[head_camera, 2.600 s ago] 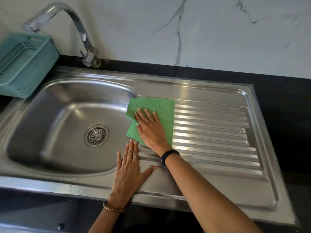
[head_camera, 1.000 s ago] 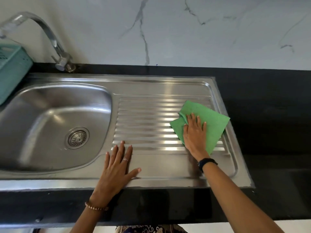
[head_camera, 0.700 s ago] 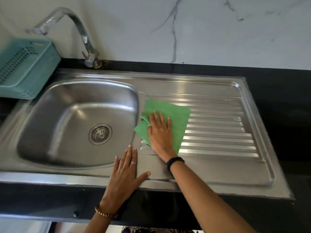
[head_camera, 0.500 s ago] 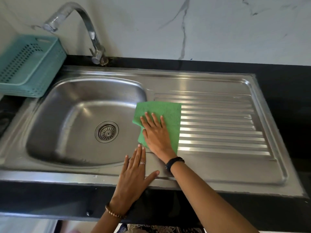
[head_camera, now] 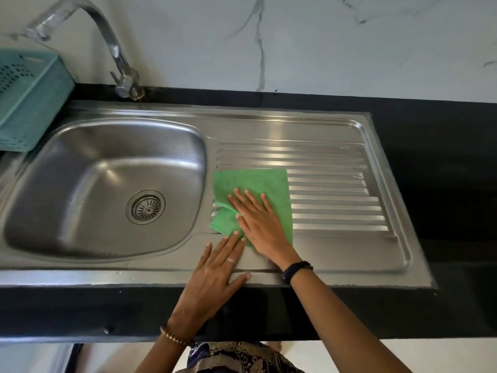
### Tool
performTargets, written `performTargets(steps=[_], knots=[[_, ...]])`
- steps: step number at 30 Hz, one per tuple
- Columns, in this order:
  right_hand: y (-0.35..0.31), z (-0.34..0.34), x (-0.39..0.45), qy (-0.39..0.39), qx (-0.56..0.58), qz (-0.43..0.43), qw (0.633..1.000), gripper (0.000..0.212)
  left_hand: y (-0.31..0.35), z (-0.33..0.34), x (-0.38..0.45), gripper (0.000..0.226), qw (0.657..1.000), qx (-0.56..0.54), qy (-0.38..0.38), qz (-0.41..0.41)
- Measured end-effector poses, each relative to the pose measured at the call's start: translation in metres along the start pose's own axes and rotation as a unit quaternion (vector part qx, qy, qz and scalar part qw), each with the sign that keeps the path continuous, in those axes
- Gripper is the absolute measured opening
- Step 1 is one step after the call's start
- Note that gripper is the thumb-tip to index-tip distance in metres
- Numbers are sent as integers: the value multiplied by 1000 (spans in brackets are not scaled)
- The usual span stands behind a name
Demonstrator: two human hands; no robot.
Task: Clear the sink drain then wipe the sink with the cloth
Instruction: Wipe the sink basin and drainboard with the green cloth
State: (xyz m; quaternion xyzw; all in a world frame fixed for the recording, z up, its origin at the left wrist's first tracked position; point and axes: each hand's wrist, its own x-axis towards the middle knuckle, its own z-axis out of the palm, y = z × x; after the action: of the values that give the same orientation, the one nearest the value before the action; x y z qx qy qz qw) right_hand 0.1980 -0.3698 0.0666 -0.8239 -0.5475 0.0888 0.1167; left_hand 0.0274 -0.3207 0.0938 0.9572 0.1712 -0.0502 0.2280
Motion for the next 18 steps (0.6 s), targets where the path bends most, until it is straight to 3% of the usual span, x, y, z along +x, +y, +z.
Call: performTargets(steps=[5, 11, 18], knots=[[80, -22, -50, 16, 0, 91, 996, 48, 46, 30, 17, 64, 999, 40, -29, 20], [173, -54, -103, 48, -19, 221, 974, 51, 59, 38, 17, 70, 998, 57, -11, -3], [167, -53, -136, 69, 3, 256, 964, 49, 62, 38, 16, 60, 997, 68, -11, -19]])
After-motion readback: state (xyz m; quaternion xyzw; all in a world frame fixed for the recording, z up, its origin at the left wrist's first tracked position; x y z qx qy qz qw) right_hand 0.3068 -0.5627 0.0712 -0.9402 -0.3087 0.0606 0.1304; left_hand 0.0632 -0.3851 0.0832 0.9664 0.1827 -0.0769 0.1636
